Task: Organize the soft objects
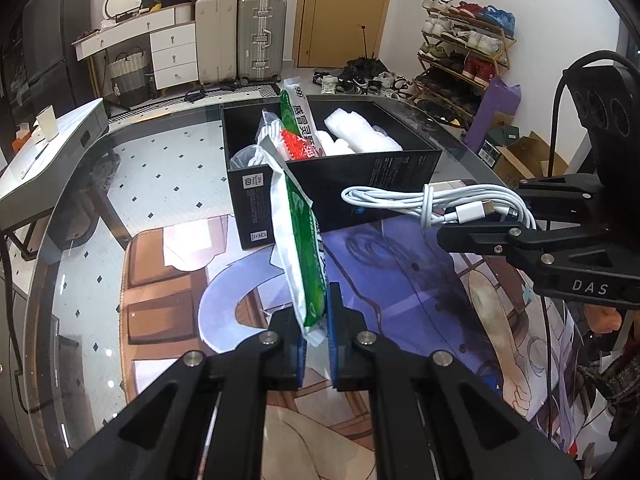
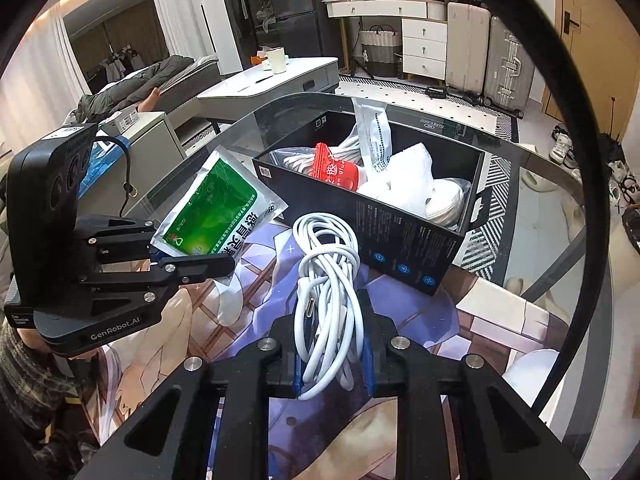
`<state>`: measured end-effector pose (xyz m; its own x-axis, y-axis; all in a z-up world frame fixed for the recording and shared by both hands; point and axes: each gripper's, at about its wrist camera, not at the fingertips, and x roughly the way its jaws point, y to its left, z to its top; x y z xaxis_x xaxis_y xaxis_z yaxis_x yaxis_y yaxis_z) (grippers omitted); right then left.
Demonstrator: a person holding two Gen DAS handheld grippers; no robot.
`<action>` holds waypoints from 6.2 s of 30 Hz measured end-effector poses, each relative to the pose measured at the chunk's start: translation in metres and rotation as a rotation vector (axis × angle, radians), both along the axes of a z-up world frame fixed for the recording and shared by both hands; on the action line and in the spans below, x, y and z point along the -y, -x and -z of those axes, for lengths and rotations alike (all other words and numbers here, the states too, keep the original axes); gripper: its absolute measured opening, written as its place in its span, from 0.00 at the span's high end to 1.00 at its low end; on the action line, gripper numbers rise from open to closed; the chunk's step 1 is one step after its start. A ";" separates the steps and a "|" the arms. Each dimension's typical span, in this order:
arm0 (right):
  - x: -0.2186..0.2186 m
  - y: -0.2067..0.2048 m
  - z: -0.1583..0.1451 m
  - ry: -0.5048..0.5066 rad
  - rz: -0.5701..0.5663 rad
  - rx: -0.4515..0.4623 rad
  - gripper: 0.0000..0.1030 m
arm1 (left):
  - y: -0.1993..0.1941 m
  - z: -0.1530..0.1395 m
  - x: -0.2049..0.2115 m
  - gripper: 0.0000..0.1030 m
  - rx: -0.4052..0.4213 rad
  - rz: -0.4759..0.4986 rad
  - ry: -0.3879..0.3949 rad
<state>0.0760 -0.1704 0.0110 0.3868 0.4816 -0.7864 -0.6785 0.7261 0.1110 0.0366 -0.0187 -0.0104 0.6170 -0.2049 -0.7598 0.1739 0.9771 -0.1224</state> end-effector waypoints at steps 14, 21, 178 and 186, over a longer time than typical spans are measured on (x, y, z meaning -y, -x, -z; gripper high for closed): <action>0.015 0.012 -0.045 -0.045 -0.001 0.061 0.80 | 0.003 -0.031 0.005 0.95 0.073 0.005 -0.046; 0.012 0.005 -0.061 -0.055 0.009 0.083 0.80 | -0.003 -0.041 0.008 0.95 0.097 0.006 -0.056; 0.012 -0.015 0.002 -0.235 0.376 0.453 0.01 | -0.017 0.002 -0.043 0.00 0.341 -0.175 -0.013; 0.009 -0.013 0.002 -0.235 0.367 0.473 0.01 | -0.013 0.003 -0.043 0.00 0.352 -0.187 -0.011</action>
